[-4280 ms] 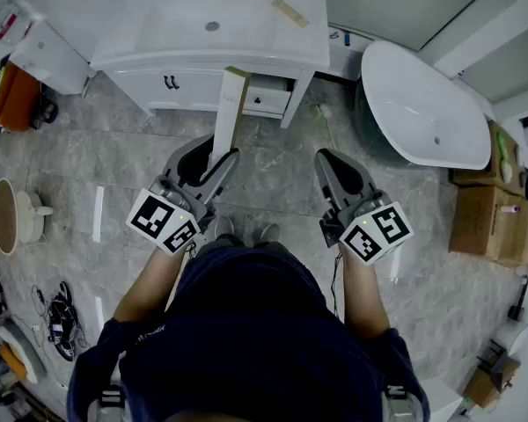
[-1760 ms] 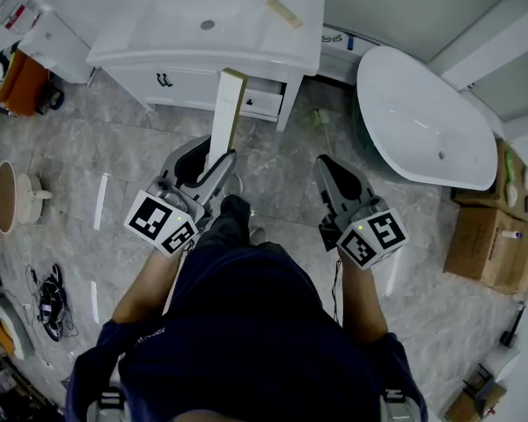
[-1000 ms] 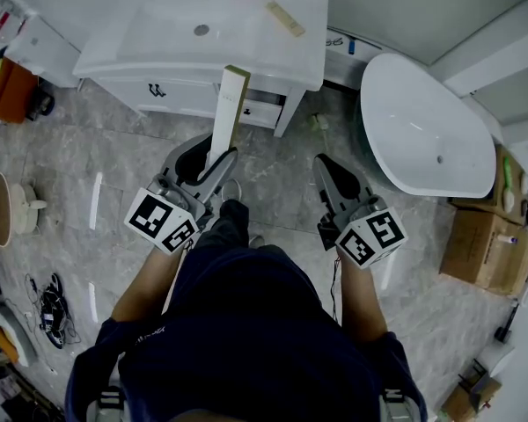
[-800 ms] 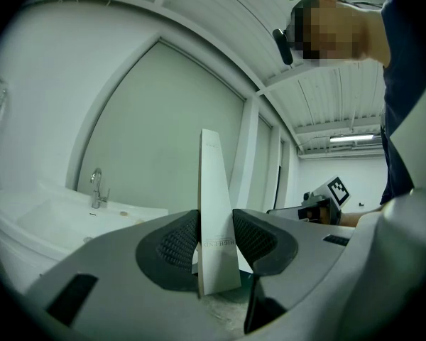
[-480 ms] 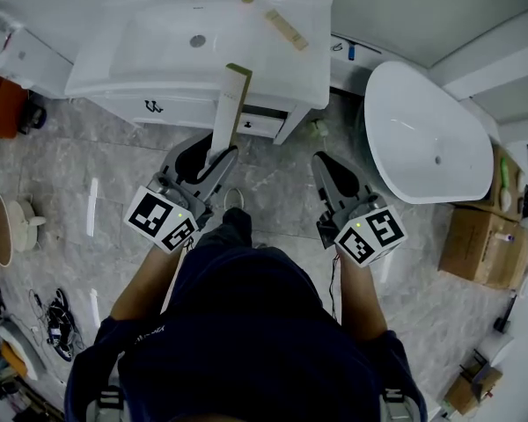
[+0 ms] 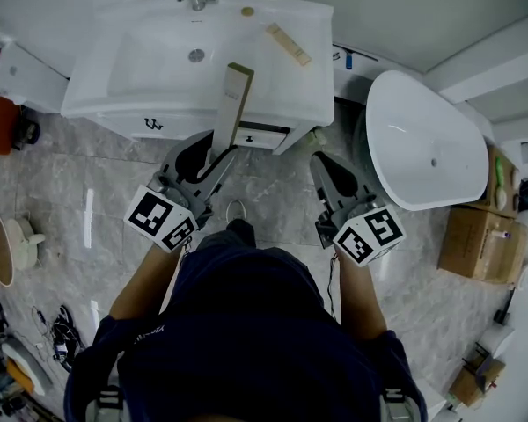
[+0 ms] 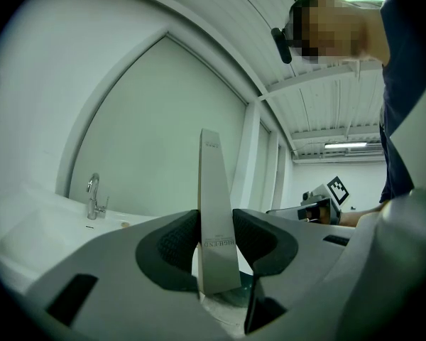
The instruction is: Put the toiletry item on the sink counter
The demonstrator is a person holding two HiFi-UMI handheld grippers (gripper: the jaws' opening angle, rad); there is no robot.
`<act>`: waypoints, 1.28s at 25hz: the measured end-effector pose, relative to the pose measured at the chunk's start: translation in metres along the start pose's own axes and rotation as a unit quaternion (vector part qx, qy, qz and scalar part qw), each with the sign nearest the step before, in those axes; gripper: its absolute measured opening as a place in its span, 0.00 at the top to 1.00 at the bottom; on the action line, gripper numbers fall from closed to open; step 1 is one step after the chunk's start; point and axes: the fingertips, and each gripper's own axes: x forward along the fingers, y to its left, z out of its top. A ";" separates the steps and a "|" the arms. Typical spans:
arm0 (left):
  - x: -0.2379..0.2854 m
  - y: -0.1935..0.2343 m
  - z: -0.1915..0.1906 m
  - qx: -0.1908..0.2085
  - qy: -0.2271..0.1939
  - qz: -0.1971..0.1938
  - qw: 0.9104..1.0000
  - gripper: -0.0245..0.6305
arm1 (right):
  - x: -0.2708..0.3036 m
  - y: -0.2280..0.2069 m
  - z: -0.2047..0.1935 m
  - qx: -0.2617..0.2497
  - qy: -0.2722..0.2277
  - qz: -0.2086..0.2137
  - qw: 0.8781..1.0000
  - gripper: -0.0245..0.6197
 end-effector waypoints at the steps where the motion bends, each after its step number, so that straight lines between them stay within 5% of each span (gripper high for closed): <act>1: 0.000 0.004 0.001 -0.001 -0.001 -0.002 1.000 0.70 | 0.004 0.001 0.001 -0.001 0.000 -0.001 1.000 0.95; 32: 0.035 0.061 0.013 0.005 0.008 -0.029 1.000 0.70 | 0.062 -0.025 0.016 0.013 -0.019 -0.023 0.999 0.95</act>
